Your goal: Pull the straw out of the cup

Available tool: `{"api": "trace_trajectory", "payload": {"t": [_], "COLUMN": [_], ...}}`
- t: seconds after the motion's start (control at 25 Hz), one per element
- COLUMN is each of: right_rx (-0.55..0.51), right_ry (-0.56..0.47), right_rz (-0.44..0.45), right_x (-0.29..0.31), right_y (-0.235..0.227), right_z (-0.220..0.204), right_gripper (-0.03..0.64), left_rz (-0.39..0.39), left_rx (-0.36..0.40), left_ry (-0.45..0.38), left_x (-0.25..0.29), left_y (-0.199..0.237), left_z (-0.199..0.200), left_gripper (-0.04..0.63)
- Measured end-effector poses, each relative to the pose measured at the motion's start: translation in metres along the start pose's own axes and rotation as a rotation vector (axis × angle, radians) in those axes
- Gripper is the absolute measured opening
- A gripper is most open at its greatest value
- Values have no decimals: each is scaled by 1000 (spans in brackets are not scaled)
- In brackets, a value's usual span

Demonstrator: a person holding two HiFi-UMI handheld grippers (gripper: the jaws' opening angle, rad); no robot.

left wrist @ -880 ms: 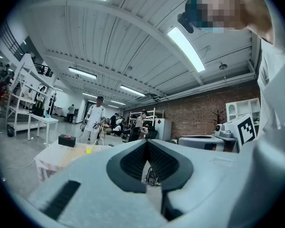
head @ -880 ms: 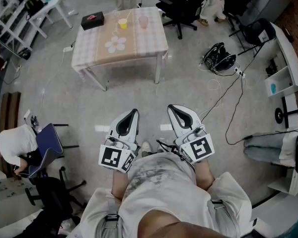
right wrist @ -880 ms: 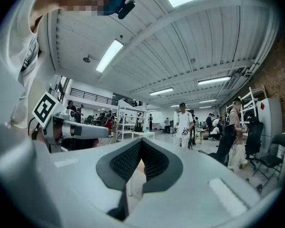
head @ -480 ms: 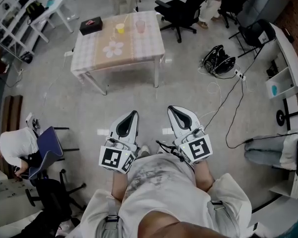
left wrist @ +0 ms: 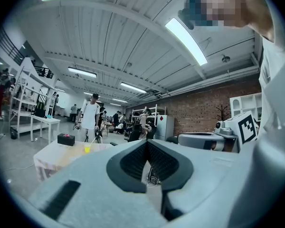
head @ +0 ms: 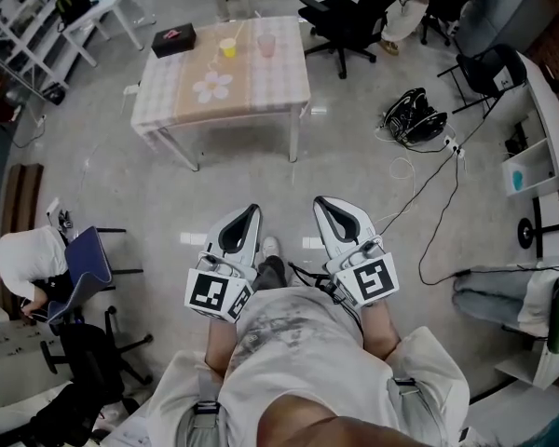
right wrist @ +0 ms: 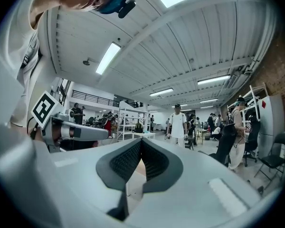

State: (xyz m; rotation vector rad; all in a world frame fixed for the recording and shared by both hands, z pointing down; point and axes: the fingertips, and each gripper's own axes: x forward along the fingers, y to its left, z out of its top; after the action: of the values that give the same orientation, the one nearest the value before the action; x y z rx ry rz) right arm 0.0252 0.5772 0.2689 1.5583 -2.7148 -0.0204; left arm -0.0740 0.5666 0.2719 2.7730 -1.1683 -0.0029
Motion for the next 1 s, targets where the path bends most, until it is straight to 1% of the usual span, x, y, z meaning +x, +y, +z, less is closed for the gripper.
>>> {"api": "trace_trajectory", "payload": {"t": [0.16, 0.28, 0.4, 0.52, 0.76, 1.0], "right_rx": [-1, -3, -10, -12, -6, -12], "right_ry": [8, 2, 25, 36, 61, 87], "right_rz": [0, -7, -11, -24, -55, -75], "right_x": [13, 29, 49, 73, 122, 172], "right_y": [-12, -19, -27, -37, -49, -56], "right_z": [-3, -2, -5, -8, -14, -19], "right_gripper": [9, 9, 9, 9, 9, 9], "left_rz": [-1, -6, -14, -25, -63, -81], "left_rx": [-18, -23, -29, -39, -26, -38], "left_ry": [-2, 0, -8, -9, 3, -6], "left_x": [15, 28, 42, 57, 84, 107], "left_y": [9, 24, 41, 63, 108, 158], "left_z": [-2, -2, 1, 2, 5, 11], "left_gripper": [5, 5, 5, 5, 5, 5]}}
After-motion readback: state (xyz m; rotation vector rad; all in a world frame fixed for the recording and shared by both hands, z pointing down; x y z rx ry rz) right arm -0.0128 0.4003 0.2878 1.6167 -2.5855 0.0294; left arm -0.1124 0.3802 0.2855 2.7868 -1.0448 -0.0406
